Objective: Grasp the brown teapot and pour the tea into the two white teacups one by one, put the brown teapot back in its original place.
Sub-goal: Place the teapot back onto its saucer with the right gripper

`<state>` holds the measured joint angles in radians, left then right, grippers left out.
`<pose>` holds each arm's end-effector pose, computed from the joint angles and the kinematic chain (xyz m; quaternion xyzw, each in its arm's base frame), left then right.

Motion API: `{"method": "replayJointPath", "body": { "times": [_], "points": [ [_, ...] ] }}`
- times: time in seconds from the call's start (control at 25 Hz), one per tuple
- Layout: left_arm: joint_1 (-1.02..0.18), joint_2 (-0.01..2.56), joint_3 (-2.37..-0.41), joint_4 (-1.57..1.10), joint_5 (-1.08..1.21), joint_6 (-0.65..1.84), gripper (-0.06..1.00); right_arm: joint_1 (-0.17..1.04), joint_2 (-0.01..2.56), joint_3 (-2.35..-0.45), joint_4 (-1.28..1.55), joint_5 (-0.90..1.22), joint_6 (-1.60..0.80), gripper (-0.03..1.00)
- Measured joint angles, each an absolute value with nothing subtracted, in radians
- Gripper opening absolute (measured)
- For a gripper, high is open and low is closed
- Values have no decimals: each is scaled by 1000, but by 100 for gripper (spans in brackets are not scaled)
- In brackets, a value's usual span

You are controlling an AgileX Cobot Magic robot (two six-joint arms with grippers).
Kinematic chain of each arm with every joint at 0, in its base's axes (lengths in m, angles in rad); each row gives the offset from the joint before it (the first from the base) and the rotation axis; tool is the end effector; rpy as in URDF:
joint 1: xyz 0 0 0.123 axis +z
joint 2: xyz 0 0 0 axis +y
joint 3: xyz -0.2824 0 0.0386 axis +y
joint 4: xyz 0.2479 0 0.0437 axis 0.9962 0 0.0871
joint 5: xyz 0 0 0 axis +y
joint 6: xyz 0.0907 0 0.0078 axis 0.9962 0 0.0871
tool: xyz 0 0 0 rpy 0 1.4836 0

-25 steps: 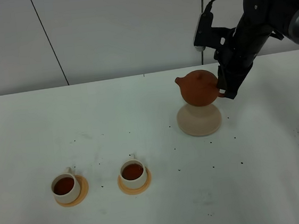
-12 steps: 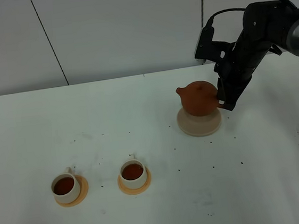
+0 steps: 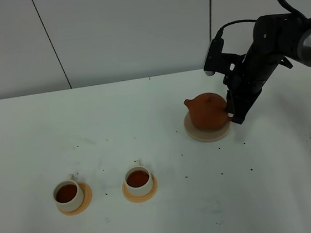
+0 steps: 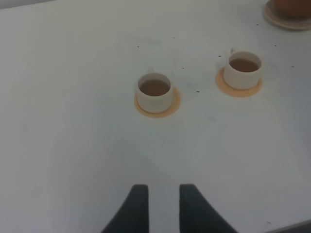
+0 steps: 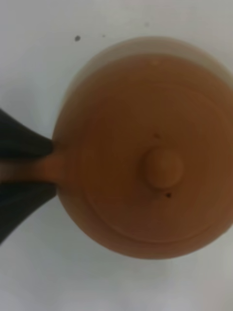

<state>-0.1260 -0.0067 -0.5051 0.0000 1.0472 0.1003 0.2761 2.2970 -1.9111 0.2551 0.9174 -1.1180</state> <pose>-0.0059 0.0007 0.2797 0.0956 0.8412 -0.0068 0.5322 0.4710 0.1524 0.1725 -0.5821 0.7860 0.0317 0.2059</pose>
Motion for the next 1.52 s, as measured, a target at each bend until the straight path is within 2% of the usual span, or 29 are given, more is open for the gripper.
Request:
{"method": "replayJointPath", "body": {
  "times": [1.52],
  "points": [
    [-126, -7, -505, 0, 1047, 100, 23, 275, 2284, -1836, 287, 862, -1121, 10]
  ]
}}
